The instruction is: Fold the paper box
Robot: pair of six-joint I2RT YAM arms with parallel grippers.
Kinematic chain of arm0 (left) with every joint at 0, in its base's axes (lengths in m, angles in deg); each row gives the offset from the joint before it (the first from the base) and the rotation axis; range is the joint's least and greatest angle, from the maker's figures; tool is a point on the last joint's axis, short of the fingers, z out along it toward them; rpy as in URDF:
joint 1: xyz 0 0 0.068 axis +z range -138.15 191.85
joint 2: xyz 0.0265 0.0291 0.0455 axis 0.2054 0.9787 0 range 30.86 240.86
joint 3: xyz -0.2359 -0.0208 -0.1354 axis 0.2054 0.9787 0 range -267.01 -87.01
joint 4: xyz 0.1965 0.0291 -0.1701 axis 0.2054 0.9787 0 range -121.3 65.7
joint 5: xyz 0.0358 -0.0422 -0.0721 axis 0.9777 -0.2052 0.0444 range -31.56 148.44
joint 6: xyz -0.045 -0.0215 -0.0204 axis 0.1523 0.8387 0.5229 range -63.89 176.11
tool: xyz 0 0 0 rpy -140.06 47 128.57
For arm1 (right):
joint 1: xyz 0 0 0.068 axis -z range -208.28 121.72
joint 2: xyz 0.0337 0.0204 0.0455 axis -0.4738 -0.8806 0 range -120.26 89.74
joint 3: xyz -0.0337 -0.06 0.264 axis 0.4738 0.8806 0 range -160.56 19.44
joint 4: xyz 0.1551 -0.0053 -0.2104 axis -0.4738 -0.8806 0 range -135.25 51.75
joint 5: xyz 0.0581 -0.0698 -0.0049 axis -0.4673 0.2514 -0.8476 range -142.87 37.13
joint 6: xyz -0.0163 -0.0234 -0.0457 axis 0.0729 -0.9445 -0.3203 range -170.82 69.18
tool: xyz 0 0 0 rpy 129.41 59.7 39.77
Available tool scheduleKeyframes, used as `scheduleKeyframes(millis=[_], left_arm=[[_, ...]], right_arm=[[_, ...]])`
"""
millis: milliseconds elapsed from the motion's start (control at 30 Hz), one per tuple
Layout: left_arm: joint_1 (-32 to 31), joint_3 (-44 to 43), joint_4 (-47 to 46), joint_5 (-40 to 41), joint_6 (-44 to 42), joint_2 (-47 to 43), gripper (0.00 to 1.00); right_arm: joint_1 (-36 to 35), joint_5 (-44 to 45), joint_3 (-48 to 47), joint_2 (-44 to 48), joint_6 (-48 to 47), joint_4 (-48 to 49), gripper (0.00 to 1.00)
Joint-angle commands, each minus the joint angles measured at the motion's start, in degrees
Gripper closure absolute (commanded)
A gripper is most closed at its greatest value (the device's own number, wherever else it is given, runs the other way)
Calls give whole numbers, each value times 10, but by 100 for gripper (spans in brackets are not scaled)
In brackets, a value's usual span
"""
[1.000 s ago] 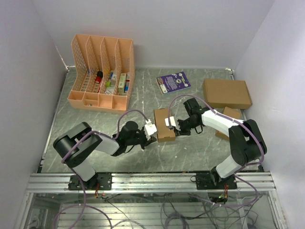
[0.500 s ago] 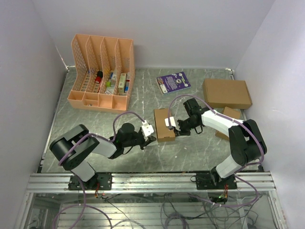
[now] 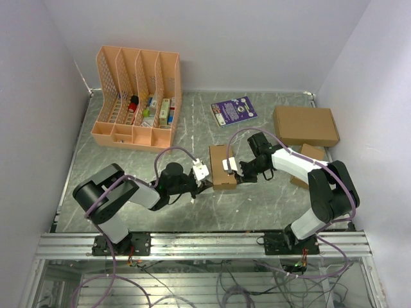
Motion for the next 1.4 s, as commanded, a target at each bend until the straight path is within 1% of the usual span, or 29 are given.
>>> scheduleKeyframes(millis=[0,167,300,400,433,467,533,567,633,800,867,900,933,967,1000,1033,1100,1133,1167,1200,1267,1367], left_arm=[[-4,-35,-59,-28,10,23,93],[-13,-54,-57,-33,13,41,93],[-12,-34,-59,-8,18,24,93],[-8,-11,-39,12,29,-6,92],[-6,-2,-31,19,40,-19,91],[-4,9,-25,33,54,-30,86],[0,23,-4,68,96,-63,72],[2,24,17,96,127,-77,68],[4,20,67,133,182,-107,64],[4,-16,151,183,293,-157,56],[4,-25,173,204,317,-180,55],[4,-26,178,220,330,-194,55],[4,-23,174,236,339,-208,54],[4,-19,165,252,345,-224,51],[4,-13,154,269,351,-238,42],[4,-7,145,288,360,-252,31],[4,7,123,330,403,-263,4],[5,15,103,334,418,-261,1],[5,24,80,319,424,-256,1],[6,27,66,311,433,-250,1],[6,23,75,304,456,-241,1],[7,23,94,308,493,-233,1]], right_arm=[[-15,-44,8,2,8,9,100],[-18,-40,6,-2,23,18,100],[-2,-27,-3,-2,24,10,100],[30,-26,0,15,16,5,94],[40,-27,3,23,13,5,92],[51,-32,8,35,9,6,89],[68,-37,11,48,15,12,84],[73,-36,14,57,34,23,81],[81,-36,16,72,72,47,75],[102,-57,0,109,212,104,56],[111,-75,-13,117,290,132,42],[115,-87,-19,116,354,153,34],[120,-100,-26,109,398,170,22],[126,-121,-38,97,436,175,4],[134,-156,-61,75,459,167,1],[137,-194,-93,50,462,142,0],[141,-236,-145,-5,469,89,0],[142,-235,-151,-20,493,99,0],[145,-227,-141,-22,523,137,1],[150,-216,-116,-18,569,187,1],[159,-184,-61,-6,683,293,2],[166,-167,-29,-14,727,326,2]])
